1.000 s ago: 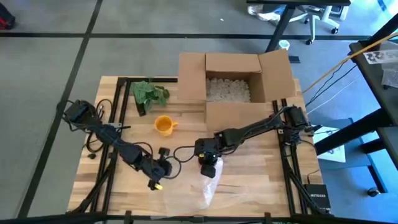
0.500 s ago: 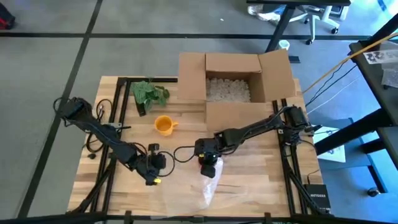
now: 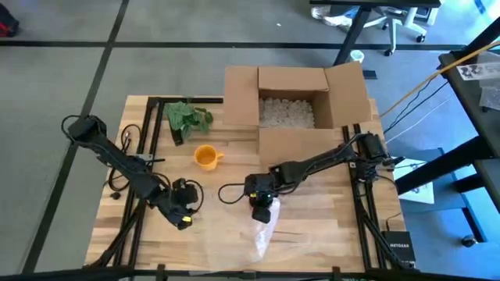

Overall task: Wrap mug
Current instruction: Wrap the orange mug with the bubble wrap

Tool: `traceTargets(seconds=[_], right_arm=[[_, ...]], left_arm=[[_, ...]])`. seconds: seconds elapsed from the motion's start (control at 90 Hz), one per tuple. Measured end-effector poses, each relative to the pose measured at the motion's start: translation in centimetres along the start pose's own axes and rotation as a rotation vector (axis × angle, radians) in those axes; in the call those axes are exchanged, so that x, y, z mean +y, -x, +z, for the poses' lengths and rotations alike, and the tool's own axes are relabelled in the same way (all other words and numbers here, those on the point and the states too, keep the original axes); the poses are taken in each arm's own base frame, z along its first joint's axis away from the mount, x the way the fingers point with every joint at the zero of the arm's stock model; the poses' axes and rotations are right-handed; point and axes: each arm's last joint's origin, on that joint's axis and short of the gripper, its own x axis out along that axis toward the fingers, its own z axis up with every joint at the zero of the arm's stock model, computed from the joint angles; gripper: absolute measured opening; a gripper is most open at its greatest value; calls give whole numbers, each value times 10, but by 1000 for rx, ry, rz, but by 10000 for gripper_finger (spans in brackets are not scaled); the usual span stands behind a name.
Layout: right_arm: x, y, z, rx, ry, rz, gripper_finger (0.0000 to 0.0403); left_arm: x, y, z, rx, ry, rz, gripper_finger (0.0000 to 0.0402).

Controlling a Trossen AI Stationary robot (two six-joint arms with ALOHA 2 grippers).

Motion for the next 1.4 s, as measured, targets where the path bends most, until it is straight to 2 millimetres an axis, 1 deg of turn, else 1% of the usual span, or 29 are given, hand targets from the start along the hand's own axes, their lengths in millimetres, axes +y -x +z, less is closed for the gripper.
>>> traceTargets(seconds=[0.078,0.267,0.489,0.567,0.689,0.756,0.833,0.9,1.022,1.067,1.2,1.4], right_arm=[[0,0,0,-4,2,2,0],[0,0,0,-4,3,3,0],[0,0,1,-5,7,3,0],[0,0,1,-8,7,-1,0],[0,0,1,-9,10,-3,0],[0,0,1,-10,12,-3,0],[0,0,1,-10,12,-3,0],[0,0,1,-10,12,-4,0],[0,0,1,-11,12,-4,0],[0,0,1,-11,12,-4,0],[0,0,1,-11,16,-4,0],[0,0,1,-11,20,-4,0]], left_arm=[[3,-5,-1,-24,10,-32,189],[14,-15,-3,-59,27,-40,192],[28,-24,-5,-84,62,-21,192],[30,-25,-5,-83,60,-14,192],[27,-24,-2,-125,28,-34,189],[26,-24,0,-152,14,-45,175],[24,-24,2,-175,-7,-59,146],[24,-24,4,-183,-24,-58,111],[24,-24,6,-198,-52,-62,30],[24,-24,6,-203,-66,-65,13],[22,-23,9,-229,-98,-77,2],[17,-21,14,-293,-138,-105,0]])
